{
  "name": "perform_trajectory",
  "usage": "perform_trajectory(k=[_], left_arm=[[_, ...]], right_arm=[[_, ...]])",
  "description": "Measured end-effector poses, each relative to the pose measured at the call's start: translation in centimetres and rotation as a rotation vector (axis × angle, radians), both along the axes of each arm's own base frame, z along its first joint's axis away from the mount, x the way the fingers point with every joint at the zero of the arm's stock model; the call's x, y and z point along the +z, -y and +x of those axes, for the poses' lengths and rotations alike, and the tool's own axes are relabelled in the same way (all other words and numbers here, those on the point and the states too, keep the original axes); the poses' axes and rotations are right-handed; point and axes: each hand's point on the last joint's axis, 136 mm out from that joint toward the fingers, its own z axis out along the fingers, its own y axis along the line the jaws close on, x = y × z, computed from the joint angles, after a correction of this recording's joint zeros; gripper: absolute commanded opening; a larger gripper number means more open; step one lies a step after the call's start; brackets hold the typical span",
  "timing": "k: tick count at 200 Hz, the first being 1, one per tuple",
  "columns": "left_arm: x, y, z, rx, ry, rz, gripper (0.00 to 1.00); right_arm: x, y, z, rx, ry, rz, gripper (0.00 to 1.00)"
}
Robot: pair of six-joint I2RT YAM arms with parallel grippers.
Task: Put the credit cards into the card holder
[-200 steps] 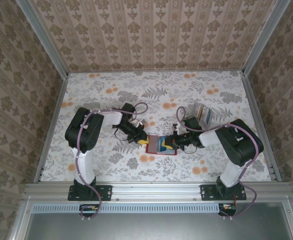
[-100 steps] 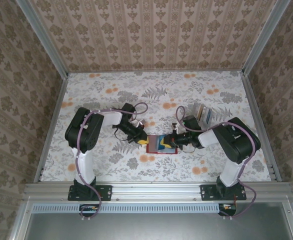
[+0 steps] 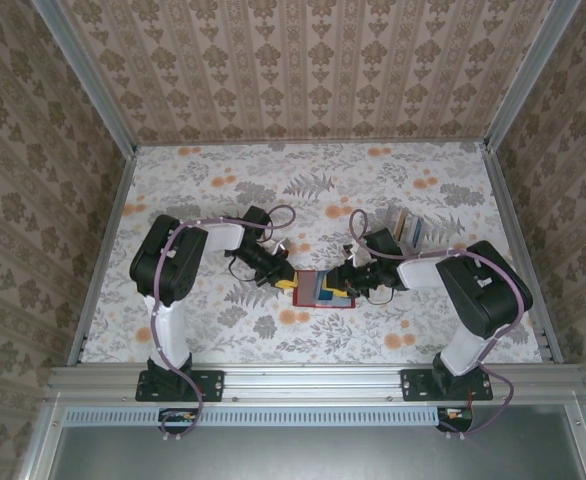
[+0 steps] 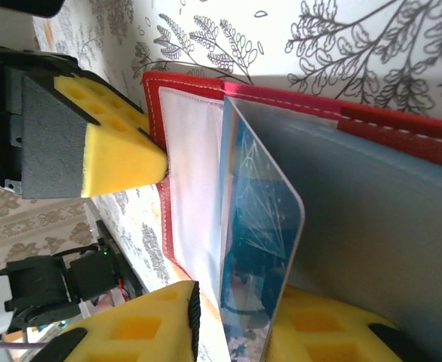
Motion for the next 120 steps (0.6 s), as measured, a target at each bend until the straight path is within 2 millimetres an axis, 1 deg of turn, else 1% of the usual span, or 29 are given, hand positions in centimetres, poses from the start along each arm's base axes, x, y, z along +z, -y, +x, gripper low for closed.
perform_trajectory(k=[26,31,41,58,102,120], left_arm=[[0.00,0.02,0.00,0.000,0.001,0.000,0.00],[0.00,0.02,0.00,0.000,0.001,0.000,0.00],[0.00,0.02,0.00,0.000,0.001,0.000,0.00],[0.01,0.02,0.01,0.000,0.001,-0.001,0.00],[0.00,0.02,0.01,0.000,0.001,-0.001,0.00],[0.00,0.02,0.01,0.000,0.001,0.000,0.00]], right_arm=[[-0.12,0.20,-0.18,0.012,-0.013,-0.022,0.26],[-0.13,0.22,-0.22,0.014,-0.016,-0.024,0.23],[-0.28,0.32,-0.33,0.015,-0.026,-0.034,0.12],[-0.83,0.46,-0.62,0.027,-0.053,-0.042,0.00],[-0.79,-0.44,-0.56,0.089,-0.134,0.008,0.00],[-0.80,-0.48,-0.61,0.111,-0.159,0.007,0.00]])
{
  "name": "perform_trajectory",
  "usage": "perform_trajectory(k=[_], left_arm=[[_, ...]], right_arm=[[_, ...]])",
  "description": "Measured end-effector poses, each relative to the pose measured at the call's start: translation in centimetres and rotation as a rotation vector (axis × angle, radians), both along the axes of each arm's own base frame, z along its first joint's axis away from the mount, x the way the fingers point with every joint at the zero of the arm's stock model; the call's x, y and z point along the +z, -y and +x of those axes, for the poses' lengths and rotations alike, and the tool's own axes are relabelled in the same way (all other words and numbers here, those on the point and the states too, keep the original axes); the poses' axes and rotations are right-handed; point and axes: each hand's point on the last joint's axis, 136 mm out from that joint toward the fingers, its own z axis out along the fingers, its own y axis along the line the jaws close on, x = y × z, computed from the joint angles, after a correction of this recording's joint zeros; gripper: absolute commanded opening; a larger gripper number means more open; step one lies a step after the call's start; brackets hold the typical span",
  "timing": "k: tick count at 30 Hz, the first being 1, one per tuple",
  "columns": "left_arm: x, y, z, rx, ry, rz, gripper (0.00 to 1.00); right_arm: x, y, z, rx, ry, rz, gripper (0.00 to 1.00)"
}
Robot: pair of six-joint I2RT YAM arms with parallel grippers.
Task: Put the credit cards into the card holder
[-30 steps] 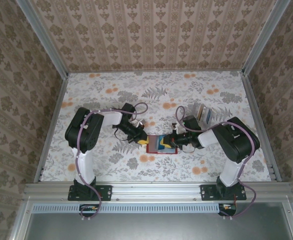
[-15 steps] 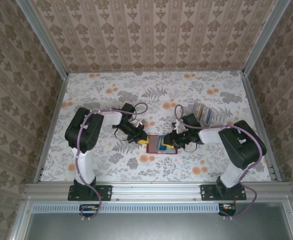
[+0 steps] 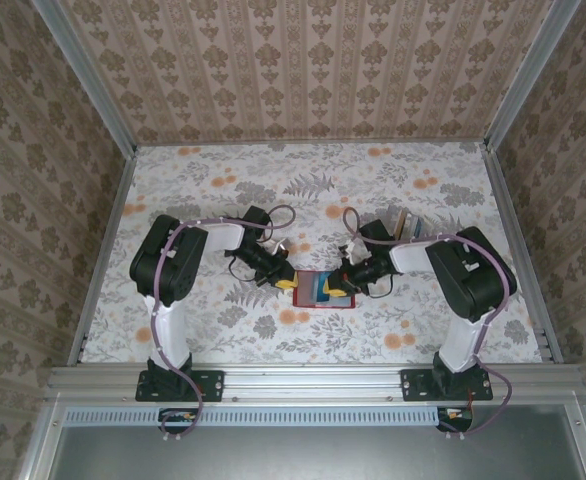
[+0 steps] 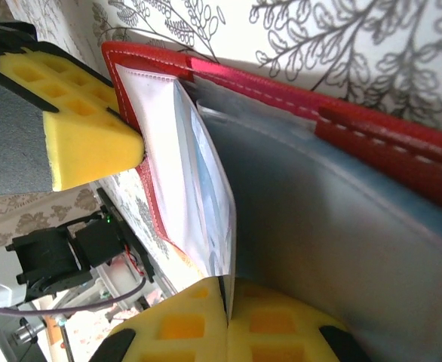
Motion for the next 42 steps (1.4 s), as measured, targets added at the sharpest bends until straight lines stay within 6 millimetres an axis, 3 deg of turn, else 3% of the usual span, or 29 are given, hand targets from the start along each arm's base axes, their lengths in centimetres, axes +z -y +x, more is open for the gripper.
perform_trajectory(k=[20,35,42], left_arm=[[0.0,0.0,0.0,0.002,-0.002,0.001,0.00],[0.0,0.0,0.0,0.004,-0.004,0.002,0.00],[0.0,0.0,0.0,0.004,-0.005,0.002,0.00]], right_arm=[[0.1,0.9,-0.6,0.058,-0.068,0.012,0.00],[0.2,-0.7,-0.1,0.101,-0.083,0.047,0.00],[0.2,-1.0,0.2,0.108,-0.081,0.049,0.10]])
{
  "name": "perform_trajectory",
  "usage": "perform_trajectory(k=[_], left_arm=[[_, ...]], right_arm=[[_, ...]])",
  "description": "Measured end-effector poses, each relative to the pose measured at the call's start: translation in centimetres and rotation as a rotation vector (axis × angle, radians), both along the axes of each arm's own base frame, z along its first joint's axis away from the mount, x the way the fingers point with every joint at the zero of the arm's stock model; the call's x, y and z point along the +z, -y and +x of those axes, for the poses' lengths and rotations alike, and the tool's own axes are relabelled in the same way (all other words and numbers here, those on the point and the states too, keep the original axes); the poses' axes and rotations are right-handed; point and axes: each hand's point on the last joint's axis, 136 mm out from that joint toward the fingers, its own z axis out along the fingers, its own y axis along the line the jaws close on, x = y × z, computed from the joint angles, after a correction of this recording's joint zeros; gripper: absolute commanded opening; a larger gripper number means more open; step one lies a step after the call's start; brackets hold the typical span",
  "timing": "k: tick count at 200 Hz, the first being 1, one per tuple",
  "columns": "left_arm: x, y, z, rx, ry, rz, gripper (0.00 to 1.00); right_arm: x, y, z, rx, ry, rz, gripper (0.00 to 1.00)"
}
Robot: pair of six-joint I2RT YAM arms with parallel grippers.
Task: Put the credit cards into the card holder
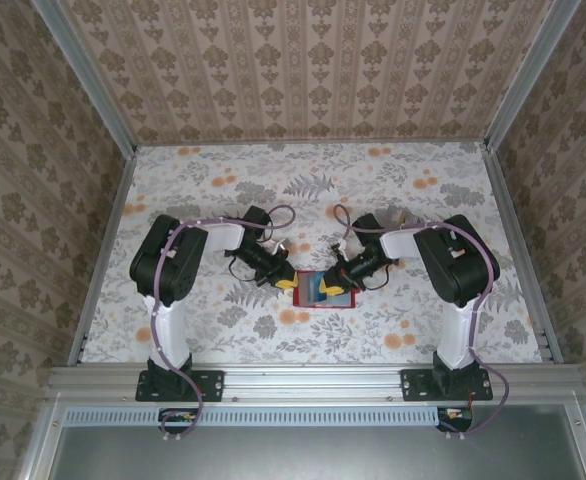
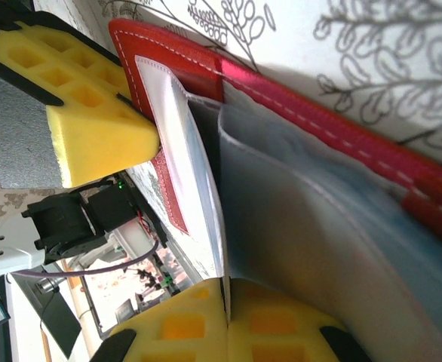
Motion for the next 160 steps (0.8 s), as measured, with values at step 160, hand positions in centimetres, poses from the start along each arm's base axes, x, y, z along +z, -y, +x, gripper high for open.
perform_trajectory(k=[160], left_arm=[[0.0,0.1,0.0,0.005,-0.009,-0.013,0.00]], right_arm=[[-0.1,2.2,0.6,-0.035,0.107,-0.290,0.08]])
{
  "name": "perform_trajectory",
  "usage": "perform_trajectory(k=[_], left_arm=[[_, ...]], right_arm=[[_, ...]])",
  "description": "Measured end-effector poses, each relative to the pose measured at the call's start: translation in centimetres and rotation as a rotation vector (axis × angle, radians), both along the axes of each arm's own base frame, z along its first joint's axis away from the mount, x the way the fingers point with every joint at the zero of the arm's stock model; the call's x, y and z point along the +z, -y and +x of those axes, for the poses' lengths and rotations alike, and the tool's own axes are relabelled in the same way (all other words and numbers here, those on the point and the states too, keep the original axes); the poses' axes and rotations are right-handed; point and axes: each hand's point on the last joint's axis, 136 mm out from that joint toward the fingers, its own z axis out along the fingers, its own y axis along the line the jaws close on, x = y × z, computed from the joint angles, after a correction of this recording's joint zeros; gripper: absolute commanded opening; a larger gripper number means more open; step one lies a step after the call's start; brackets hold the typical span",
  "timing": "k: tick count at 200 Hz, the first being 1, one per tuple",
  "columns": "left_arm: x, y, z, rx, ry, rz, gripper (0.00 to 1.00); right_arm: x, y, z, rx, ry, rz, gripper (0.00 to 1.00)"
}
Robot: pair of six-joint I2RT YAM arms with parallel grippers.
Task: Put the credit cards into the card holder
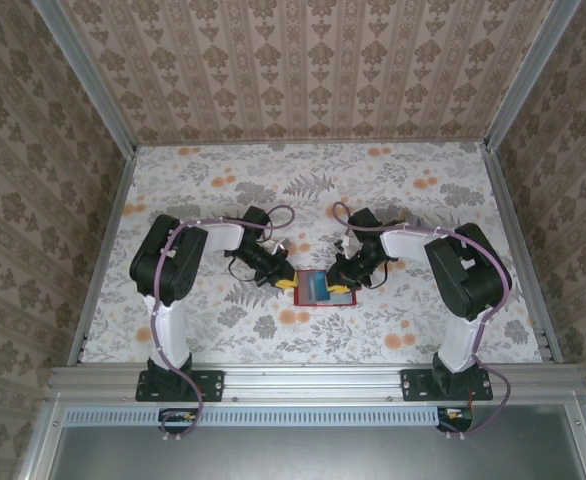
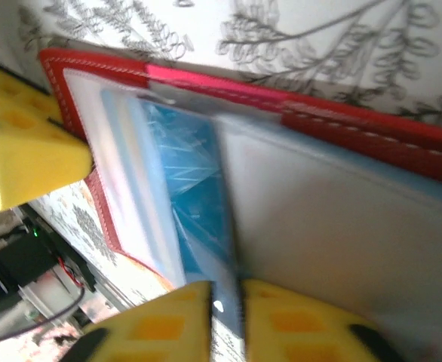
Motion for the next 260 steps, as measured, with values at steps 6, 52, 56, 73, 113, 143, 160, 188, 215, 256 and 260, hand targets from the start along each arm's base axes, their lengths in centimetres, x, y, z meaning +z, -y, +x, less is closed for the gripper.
perform_trajectory(k=[6,52,56,73,113,143,160,188,215,256,260], left_arm=[[0.0,0.0,0.0,0.000,0.000,0.000,0.00],[0.0,0.0,0.0,0.003,-0.006,-0.006,0.00],[0.0,0.0,0.0,0.002,-0.006,-0.006,0.00],[0.0,0.0,0.0,0.003,-0.007,-0.006,0.00],[0.0,0.0,0.0,0.008,-0.012,-0.008,0.00],[0.1,0.0,0.1,0.011,-0.015,-0.008,0.00],[0.1,0.0,0.1,0.013,-0.015,-0.006,0.01],[0.2,-0.1,0.2,0.019,0.003,0.000,0.10],[0.5,-0.4,0.7,0.036,0.058,0.017,0.16],[1.7,-0.7,2.2,0.066,0.153,0.032,0.20],[1.8,-0.7,2.2,0.066,0.156,0.031,0.20]], right_arm=[[0.0,0.0,0.0,-0.003,-0.002,-0.003,0.06],[-0.3,-0.9,-0.3,0.006,0.000,-0.006,0.02],[-0.4,-1.0,-0.4,0.009,-0.001,-0.006,0.02],[-0.5,-1.6,-0.4,0.016,0.000,-0.001,0.02],[-0.5,-2.8,-0.3,0.016,-0.001,0.013,0.02],[-0.5,-2.9,-0.2,-0.001,-0.012,0.012,0.04],[-0.5,-2.8,-0.3,-0.002,-0.005,0.007,0.10],[0.6,-2.4,-0.5,0.006,0.077,-0.014,0.14],[3.4,-1.1,-0.5,-0.008,0.207,-0.039,0.23],[4.7,1.6,-1.0,-0.060,0.312,-0.129,0.34],[4.4,1.9,-1.2,-0.065,0.307,-0.144,0.35]])
